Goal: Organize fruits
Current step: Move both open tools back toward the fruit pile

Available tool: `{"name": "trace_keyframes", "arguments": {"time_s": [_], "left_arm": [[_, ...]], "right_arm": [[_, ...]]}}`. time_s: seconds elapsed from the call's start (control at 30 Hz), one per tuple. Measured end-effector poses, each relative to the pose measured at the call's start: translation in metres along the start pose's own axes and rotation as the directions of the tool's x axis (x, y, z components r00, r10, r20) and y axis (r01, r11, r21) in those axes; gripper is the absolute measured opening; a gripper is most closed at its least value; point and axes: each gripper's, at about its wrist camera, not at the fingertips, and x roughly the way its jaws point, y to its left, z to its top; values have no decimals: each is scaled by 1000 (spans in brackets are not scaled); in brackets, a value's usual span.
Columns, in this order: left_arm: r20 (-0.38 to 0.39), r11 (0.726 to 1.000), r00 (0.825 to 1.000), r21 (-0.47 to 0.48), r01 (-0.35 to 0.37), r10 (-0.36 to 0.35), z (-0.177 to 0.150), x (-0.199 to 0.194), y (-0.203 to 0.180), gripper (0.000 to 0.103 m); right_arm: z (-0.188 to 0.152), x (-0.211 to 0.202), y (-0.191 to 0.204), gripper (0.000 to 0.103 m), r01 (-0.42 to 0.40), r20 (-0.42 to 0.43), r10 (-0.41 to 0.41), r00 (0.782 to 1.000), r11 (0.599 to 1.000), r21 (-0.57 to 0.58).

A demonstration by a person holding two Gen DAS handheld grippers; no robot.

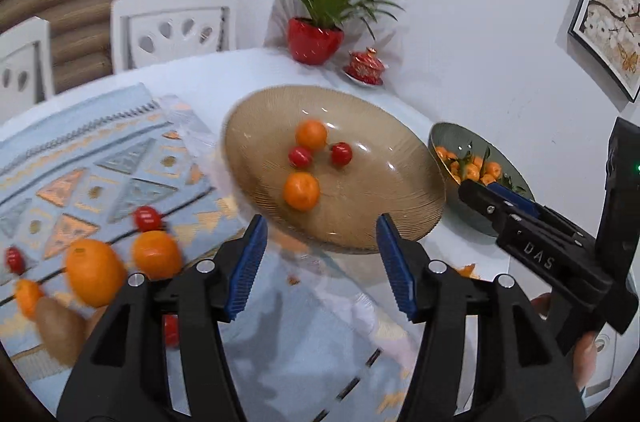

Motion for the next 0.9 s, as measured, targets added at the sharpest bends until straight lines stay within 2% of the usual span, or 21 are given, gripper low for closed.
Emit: {"name": "trace_keyframes", "arguments": {"time_s": [0.07,0.13,0.27,0.47,0.57,0.73,0.9], "left_arm": [[11,997,997,11,-80,80,0,-17,4,57],[40,992,991,8,-128,128,-2,-43,14,57],[96,987,983,-49,-155,159,-4,-91,38,57],[192,978,960,-84,-193,206,-5,-155,61,57],[241,973,943,-97,-211,228,-9,-182,69,57],[265,957,922,-134,-256,284,-22,-197,88,58],[221,946,927,-187,-265,304,-39,-186,117,58]], "right_arm": [[1,-9,3,51,-9,13,9,1000,1000,-3],[1,-18,7,51,-10,29,10,1000,1000,-11],[0,-35,20,54,2,67,1,998,999,-38],[3,-59,49,55,-80,85,85,993,995,-67],[2,-71,70,61,-117,101,127,987,989,-95],[-13,-75,118,64,-156,97,177,979,969,-192],[-36,-55,152,65,-186,37,201,979,952,-244]]}}
